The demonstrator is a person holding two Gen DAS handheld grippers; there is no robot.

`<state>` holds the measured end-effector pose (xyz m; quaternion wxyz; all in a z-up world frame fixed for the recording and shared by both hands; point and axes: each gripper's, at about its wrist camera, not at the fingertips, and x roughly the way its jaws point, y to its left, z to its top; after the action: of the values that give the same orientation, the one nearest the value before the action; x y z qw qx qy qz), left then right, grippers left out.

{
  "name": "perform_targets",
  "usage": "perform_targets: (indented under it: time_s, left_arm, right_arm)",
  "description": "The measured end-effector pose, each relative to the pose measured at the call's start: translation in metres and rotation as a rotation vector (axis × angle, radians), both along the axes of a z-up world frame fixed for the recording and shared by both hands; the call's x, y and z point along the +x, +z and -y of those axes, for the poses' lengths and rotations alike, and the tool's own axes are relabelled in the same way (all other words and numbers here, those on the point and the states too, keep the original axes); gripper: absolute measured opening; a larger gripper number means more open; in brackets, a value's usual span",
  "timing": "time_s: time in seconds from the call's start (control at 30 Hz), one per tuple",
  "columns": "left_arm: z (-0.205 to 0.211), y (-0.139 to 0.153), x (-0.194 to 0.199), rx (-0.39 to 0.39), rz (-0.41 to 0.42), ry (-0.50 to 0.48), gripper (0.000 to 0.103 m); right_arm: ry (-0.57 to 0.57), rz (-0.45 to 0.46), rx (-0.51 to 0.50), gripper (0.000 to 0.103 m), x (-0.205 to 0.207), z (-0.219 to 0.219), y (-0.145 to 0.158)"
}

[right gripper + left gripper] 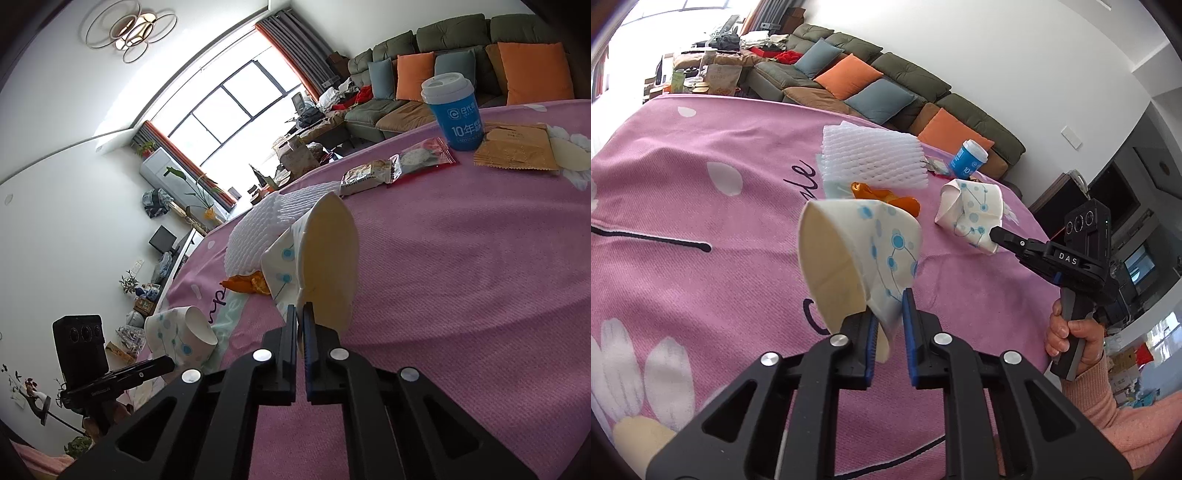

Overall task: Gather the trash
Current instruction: 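Lift both paper cups and carry them over the teal wastebasket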

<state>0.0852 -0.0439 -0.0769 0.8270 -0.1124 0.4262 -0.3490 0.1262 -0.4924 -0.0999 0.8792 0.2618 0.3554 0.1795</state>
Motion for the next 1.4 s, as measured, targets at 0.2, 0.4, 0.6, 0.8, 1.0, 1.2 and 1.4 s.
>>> perform_targets:
  time_s: [0.2,0.4,0.6,0.8,1.0,1.2,1.4]
  left_arm:
    - [-0.009,0.007,-0.008,0.004,0.024,0.02,0.004]
    - [-0.026,0.018,-0.019,0.026,0.068,0.059,0.004]
    - [-0.049,0.029,-0.031,0.042,0.101,0.103,0.004]
    - [-0.076,0.038,-0.042,0.059,0.125,0.157,0.004]
    - [-0.105,0.043,-0.052,0.067,0.127,0.222,0.004]
    - [-0.134,0.047,-0.064,0.073,0.137,0.287,0.004]
    - [-0.164,0.051,-0.076,0.075,0.139,0.349,0.004]
  right_arm:
    - [0.035,0.037,-0.008,0.002,-0.004,-0.016,0.011]
    - [0.094,0.056,0.016,0.002,-0.004,-0.041,0.02]
    - [0.186,0.063,0.024,0.002,-0.001,-0.076,0.023]
    - [0.276,0.062,0.042,0.002,0.01,-0.11,0.025]
    - [0.355,0.054,0.058,0.002,0.021,-0.142,0.022]
    - [0.428,0.046,0.06,0.002,0.031,-0.172,0.023]
    - [0.487,0.038,0.063,0.002,0.048,-0.199,0.019]
